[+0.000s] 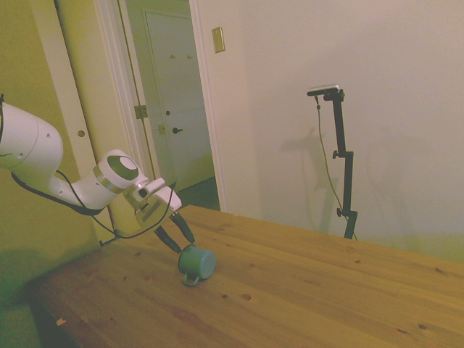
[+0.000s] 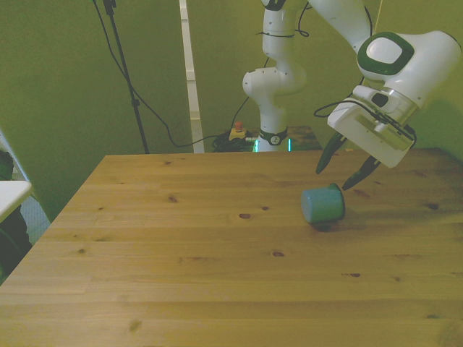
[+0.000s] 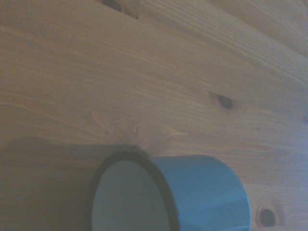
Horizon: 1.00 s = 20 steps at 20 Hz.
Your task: Flip the mug upright
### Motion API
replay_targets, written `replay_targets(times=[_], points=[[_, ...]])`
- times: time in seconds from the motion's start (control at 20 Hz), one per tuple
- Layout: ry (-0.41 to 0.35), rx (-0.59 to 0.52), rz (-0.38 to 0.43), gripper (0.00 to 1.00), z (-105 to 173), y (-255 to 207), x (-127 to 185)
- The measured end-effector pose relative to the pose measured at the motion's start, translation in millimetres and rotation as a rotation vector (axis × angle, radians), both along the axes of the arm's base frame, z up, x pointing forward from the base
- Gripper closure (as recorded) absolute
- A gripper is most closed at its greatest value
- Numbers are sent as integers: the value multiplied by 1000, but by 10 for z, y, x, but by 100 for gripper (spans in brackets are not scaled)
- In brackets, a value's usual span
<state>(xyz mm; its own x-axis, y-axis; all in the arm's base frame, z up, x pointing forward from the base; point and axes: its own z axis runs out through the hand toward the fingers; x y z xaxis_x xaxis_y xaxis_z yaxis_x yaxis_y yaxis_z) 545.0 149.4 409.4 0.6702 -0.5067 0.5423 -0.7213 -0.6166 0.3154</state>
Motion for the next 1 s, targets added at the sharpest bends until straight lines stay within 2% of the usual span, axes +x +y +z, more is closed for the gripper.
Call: replay_targets(times=[0.6,0.95,1.0], points=[[-29,-175,-36,0,-263,-46,79],[-41,-221,-60,0,-358,-99,136],[-41,-226,-64,100,-366,-104,139]])
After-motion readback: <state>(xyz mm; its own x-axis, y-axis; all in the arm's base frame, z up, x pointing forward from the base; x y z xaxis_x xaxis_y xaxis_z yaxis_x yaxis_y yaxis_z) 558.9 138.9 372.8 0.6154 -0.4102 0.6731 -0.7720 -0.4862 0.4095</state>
